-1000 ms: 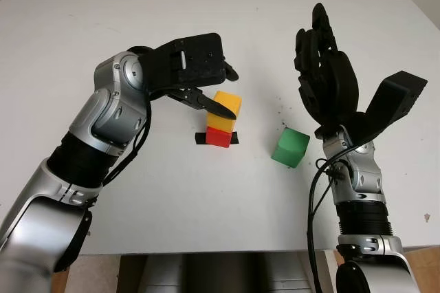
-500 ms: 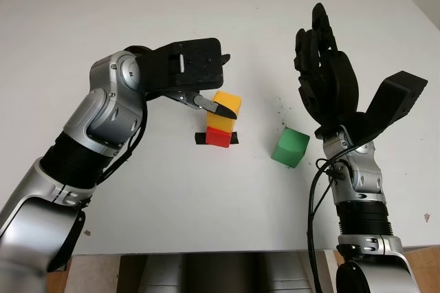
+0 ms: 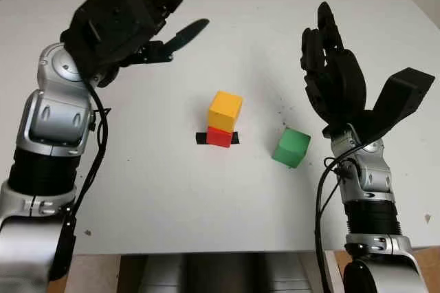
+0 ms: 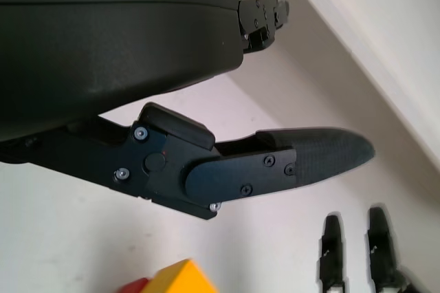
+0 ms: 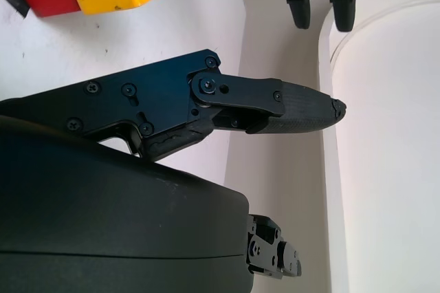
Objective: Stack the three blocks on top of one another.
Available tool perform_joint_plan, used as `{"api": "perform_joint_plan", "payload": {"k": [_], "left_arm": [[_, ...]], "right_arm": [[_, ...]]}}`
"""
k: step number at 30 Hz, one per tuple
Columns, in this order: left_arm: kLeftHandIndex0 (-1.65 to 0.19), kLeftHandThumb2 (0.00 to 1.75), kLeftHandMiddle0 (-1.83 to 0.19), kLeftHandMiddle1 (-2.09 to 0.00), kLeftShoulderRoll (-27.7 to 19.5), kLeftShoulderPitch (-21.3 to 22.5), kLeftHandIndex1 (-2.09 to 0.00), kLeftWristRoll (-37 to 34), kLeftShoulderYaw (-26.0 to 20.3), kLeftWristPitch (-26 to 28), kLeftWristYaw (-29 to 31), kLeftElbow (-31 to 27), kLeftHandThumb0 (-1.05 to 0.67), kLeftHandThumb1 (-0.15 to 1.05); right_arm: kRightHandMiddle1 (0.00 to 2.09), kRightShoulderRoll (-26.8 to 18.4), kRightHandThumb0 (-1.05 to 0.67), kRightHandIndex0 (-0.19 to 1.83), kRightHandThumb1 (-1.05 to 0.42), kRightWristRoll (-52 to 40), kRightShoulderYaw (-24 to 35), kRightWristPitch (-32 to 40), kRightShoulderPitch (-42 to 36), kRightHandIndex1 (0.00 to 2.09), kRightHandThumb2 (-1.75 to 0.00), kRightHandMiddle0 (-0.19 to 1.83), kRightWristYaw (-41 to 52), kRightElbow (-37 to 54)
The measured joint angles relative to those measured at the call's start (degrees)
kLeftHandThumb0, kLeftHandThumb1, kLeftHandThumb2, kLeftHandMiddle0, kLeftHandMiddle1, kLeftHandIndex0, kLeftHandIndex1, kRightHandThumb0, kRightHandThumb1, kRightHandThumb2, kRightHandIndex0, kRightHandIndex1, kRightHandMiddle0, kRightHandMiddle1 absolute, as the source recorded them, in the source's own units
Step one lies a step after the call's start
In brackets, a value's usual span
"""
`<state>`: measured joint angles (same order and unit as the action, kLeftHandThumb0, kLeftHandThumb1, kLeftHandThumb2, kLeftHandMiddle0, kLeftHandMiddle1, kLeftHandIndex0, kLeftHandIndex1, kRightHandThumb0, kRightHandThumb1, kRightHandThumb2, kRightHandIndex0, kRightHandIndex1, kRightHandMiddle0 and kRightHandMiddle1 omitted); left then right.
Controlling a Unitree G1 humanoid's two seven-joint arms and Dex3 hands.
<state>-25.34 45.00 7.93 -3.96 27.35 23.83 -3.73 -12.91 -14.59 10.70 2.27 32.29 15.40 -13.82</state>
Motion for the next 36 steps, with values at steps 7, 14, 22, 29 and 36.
{"api": "perform_joint_plan", "payload": {"k": [7,14,22,29,36], "left_arm": [[0.17,0.64,0.19,0.00,3.67,-8.89,-0.03,-5.80,-6.13,-5.17,-7.76,-0.78,-0.82,1.05],[0.19,0.59,0.19,0.00,4.25,-15.16,-0.01,-11.01,-11.07,-11.27,-10.97,3.22,-0.81,1.05],[0.15,0.61,0.18,-0.03,4.53,-19.21,-0.04,-13.76,-12.88,-14.45,-13.50,5.70,-0.76,1.05],[0.19,0.61,0.19,-0.01,4.83,-20.55,-0.02,-15.03,-12.97,-15.98,-14.05,6.98,-0.77,1.05],[0.19,0.60,0.19,0.00,4.72,-22.76,0.00,-15.61,-12.96,-16.26,-13.12,9.54,-0.77,1.05]], "right_arm": [[0.00,-3.87,-0.70,-0.19,-1.05,1.43,-0.01,0.46,0.01,0.00,-0.50,-0.19,2.07,0.47],[0.02,-8.17,-0.67,-0.19,-1.05,0.61,0.24,4.32,0.01,0.01,-0.35,-0.18,5.93,3.70],[0.07,-19.11,-0.71,-0.12,-0.95,6.30,-1.41,4.35,1.53,0.05,-0.06,-0.09,13.84,3.83],[0.11,-32.53,-0.75,0.07,-0.80,16.47,-6.17,1.48,4.80,0.12,-0.03,0.11,23.21,7.49],[0.09,-41.75,-0.70,0.11,-0.76,26.47,-11.55,-11.06,6.59,0.09,-0.05,0.19,29.96,12.90]]}}
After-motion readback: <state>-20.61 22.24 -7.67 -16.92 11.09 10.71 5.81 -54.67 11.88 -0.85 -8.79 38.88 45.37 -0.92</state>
